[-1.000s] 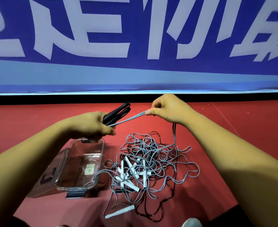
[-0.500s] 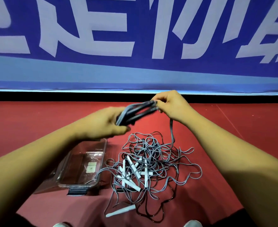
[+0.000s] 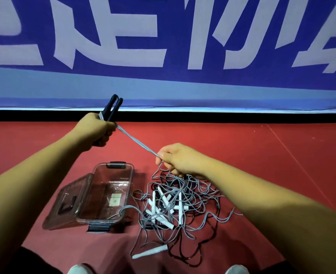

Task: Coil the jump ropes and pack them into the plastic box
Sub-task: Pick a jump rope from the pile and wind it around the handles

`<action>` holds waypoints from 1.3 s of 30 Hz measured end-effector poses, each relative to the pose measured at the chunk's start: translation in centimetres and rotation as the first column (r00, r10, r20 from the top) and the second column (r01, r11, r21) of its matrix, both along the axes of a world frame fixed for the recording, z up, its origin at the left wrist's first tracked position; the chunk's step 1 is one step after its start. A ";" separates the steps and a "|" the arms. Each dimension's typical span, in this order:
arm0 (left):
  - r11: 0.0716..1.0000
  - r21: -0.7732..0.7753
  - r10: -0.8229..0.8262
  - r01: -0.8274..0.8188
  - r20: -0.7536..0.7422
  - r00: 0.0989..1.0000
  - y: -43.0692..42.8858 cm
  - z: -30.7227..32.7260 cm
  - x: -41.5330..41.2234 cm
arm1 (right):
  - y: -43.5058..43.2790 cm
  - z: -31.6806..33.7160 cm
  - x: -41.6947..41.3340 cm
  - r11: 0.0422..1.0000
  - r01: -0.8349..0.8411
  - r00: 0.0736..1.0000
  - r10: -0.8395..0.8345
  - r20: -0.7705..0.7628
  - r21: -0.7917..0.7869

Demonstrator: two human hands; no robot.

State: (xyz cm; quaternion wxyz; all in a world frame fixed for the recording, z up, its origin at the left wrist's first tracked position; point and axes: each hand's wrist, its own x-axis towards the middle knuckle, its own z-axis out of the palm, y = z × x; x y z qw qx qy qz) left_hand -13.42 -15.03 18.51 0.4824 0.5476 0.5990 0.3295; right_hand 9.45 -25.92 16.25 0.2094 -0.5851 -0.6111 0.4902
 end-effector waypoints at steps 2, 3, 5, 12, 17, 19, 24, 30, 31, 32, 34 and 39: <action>0.999 0.028 -0.010 0.015 -0.161 0.987 0.3 -0.4 -0.5 | -0.3 1.4 -0.4 0.989 -0.084 0.989 0.068 0.134 0.122; 0.999 0.049 -0.013 0.025 -0.224 0.974 0.3 -0.5 -0.4 | -0.4 1.9 -0.7 0.974 -0.132 0.977 0.096 0.192 0.186; 0.994 0.096 -0.006 0.043 -0.354 0.935 0.4 -0.8 0.2 | -0.9 2.9 -1.3 0.937 -0.219 0.954 0.148 0.259 0.273; 0.903 0.032 -0.181 0.428 -0.875 0.448 -1.7 -2.0 2.7 | -1.0 5.7 -0.4 0.863 -0.283 0.923 0.126 0.365 0.419; 0.706 -0.175 -0.333 0.687 -0.937 0.103 -4.9 -2.3 5.2 | 0.8 5.9 2.9 0.829 -0.060 0.954 -0.116 0.276 0.556; 0.557 -0.241 -0.385 0.795 -0.923 -0.010 -6.2 -2.4 6.4 | 1.4 5.3 4.0 0.831 -0.026 0.943 -0.164 0.289 0.556; 0.464 -0.141 -0.529 0.875 -0.836 0.146 -7.9 -0.9 7.7 | 2.4 3.5 6.3 0.856 0.029 0.945 -0.191 0.264 0.516; 0.450 0.065 -0.619 0.891 -0.696 0.363 -7.8 0.1 6.9 | 2.4 2.2 6.7 0.872 0.043 0.969 -0.155 0.191 0.488; 0.485 0.096 -0.637 0.869 -0.642 0.427 -7.9 0.4 6.9 | 2.6 1.9 6.7 0.879 0.045 0.973 -0.145 0.177 0.475; 0.530 0.134 -0.644 0.837 -0.578 0.500 -8.0 0.7 6.9 | 2.8 1.5 6.6 0.892 0.061 0.981 -0.137 0.139 0.448; 0.646 0.201 -0.611 0.736 -0.441 0.657 -7.9 1.3 7.0 | 3.0 0.8 6.2 0.915 0.107 0.986 -0.147 0.073 0.389; 0.881 0.197 -0.422 0.430 -0.083 0.903 -5.5 1.7 6.2 | 1.4 0.4 3.9 0.970 -0.013 0.997 -0.006 0.078 0.242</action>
